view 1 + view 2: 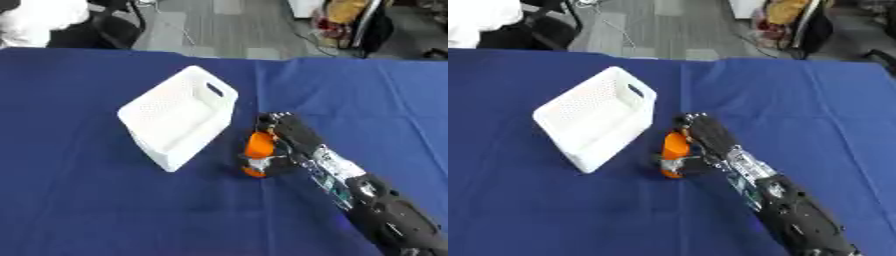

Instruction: Pick up objects on the table and place them in the box.

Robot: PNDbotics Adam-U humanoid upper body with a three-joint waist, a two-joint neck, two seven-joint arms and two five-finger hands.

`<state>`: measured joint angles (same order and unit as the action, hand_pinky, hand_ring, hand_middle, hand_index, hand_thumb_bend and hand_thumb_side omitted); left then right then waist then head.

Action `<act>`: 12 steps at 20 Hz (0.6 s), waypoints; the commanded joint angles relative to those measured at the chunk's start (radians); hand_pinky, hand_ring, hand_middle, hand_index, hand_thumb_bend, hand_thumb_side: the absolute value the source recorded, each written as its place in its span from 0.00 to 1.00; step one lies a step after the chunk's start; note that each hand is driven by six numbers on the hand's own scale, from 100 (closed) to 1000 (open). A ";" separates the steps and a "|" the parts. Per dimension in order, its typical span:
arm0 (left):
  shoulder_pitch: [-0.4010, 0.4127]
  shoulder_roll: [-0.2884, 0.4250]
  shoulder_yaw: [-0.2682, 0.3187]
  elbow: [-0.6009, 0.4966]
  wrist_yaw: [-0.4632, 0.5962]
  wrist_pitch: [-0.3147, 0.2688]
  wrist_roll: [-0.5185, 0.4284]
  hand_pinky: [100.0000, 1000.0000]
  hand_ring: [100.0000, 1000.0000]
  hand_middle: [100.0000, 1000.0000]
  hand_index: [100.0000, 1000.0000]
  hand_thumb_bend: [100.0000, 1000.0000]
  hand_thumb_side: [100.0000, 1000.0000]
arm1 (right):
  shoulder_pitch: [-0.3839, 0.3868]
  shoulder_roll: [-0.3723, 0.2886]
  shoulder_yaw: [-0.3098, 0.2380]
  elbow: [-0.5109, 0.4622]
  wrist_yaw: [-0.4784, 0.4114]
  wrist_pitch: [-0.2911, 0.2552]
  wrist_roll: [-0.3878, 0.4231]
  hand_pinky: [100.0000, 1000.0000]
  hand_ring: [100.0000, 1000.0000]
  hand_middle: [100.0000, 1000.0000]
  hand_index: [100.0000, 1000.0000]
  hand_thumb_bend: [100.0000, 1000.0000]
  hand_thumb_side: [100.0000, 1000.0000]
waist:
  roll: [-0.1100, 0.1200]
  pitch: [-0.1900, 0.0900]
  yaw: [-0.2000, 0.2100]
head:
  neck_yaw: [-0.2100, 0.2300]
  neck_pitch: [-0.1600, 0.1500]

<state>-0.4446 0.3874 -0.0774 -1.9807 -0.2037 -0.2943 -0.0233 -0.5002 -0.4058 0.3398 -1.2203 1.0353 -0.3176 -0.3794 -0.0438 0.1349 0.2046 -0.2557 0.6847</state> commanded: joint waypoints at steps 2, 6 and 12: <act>-0.013 0.002 0.002 -0.019 0.008 -0.003 -0.003 0.89 0.78 0.88 0.85 0.07 0.93 | -0.003 -0.012 0.000 -0.015 -0.002 -0.015 -0.065 0.00 0.00 0.00 0.09 0.22 0.85 | 0.007 -0.008 -0.001 | -0.002 -0.012; -0.013 0.002 0.002 -0.019 0.008 -0.004 -0.005 0.89 0.78 0.88 0.85 0.07 0.93 | -0.002 -0.012 0.003 -0.005 0.004 -0.014 -0.094 0.00 0.00 0.00 0.04 0.11 0.78 | 0.007 -0.007 -0.001 | -0.002 -0.012; -0.013 0.002 0.002 -0.019 0.009 -0.005 -0.006 0.89 0.78 0.88 0.85 0.07 0.93 | -0.004 -0.010 -0.002 0.006 -0.023 0.002 -0.045 0.00 0.00 0.00 0.02 0.00 0.73 | 0.007 -0.008 -0.001 | -0.001 -0.013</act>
<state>-0.4446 0.3873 -0.0774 -1.9808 -0.1997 -0.2983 -0.0280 -0.4997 -0.4033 0.3442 -1.2145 1.0167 -0.3210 -0.4375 -0.0436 0.1374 0.2045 -0.2556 0.6847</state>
